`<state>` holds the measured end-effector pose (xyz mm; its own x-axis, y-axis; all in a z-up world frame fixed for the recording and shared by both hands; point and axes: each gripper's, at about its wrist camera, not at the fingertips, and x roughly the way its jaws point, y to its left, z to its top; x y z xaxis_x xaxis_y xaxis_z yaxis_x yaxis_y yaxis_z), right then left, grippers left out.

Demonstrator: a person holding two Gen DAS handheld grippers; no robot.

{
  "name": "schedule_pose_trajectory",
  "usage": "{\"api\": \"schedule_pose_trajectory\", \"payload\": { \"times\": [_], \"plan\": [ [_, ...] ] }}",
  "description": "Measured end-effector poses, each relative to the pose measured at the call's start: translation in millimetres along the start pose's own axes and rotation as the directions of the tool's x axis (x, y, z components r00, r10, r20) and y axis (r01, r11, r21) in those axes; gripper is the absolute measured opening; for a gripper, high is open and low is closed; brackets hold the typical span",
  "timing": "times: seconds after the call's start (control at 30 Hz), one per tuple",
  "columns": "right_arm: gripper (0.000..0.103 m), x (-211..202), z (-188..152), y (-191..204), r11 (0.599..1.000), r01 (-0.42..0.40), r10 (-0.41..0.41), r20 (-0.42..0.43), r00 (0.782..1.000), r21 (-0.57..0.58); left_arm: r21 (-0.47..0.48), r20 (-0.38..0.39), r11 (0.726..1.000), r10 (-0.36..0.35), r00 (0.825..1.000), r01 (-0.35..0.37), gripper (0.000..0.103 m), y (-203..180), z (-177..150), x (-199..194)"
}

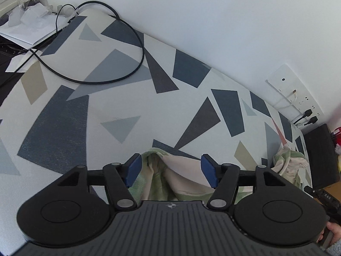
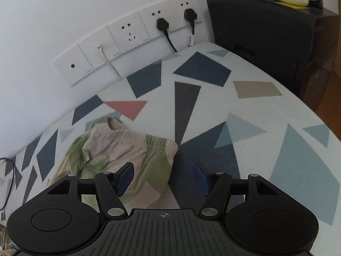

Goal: Fold clothes

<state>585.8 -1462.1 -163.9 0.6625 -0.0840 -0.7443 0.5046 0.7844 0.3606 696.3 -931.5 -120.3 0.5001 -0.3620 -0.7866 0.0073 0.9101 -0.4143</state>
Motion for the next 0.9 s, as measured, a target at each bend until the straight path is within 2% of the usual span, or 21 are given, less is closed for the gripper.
{"api": "schedule_pose_trajectory", "payload": {
  "times": [0.13,0.17,0.2,0.27,0.4,0.53,0.6,0.67,0.73,0.77,0.8,0.87,0.9],
  "plan": [
    [0.057,28,2,3,0.997,-0.008,0.010,-0.022,1.000,0.077,-0.032,0.029,0.999,0.011,1.000,-0.010,0.065,6,-6,-22],
    [0.050,35,3,4,0.995,-0.003,0.006,-0.028,1.000,0.102,-0.035,0.033,0.999,0.011,0.999,-0.010,0.065,6,-9,-27],
    [0.035,40,5,5,0.992,0.004,0.000,-0.030,1.000,0.123,-0.033,0.035,0.999,0.011,0.999,-0.010,0.066,6,-12,-31],
    [0.015,43,7,7,0.990,0.025,-0.023,-0.016,1.000,0.140,-0.028,0.036,1.000,0.012,0.999,-0.011,0.069,5,-19,-38],
    [0.009,27,9,7,0.994,0.076,-0.081,0.053,0.995,0.083,0.006,0.002,1.000,0.017,1.000,-0.017,0.069,2,-35,-40],
    [0.008,-2,4,-17,0.984,0.158,-0.166,0.103,0.981,0.082,0.023,-0.042,1.000,-0.012,0.999,0.013,0.069,-1,-48,-35],
    [0.008,-13,-3,-38,0.968,0.229,-0.238,0.088,0.967,0.100,0.032,-0.056,0.999,-0.020,0.998,0.022,0.069,-5,-53,-30],
    [0.009,-23,-8,-62,0.939,0.317,-0.326,0.049,0.944,0.132,0.046,-0.066,0.999,-0.024,0.998,0.027,0.069,-11,-57,-27],
    [0.016,-34,-14,-79,0.902,0.407,-0.414,0.016,0.910,0.142,0.060,-0.072,0.998,-0.026,0.997,0.031,0.069,-16,-60,-25],
    [0.028,-39,-16,-82,0.888,0.443,-0.449,0.017,0.894,0.122,0.066,-0.074,0.997,-0.029,0.997,0.034,0.069,-18,-62,-24],
    [0.035,-45,-19,-81,0.879,0.468,-0.472,0.031,0.881,0.090,0.065,-0.074,0.997,-0.037,0.997,0.041,0.069,-20,-63,-26],
    [0.037,-57,-26,-74,0.880,0.475,-0.475,0.078,0.877,0.019,0.069,-0.071,0.996,-0.042,0.997,0.047,0.069,-21,-66,-29],
    [0.045,-62,-29,-68,0.884,0.468,-0.464,0.102,0.880,-0.014,0.074,-0.069,0.996,-0.042,0.997,0.047,0.070,-22,-68,-32]
  ]
}}
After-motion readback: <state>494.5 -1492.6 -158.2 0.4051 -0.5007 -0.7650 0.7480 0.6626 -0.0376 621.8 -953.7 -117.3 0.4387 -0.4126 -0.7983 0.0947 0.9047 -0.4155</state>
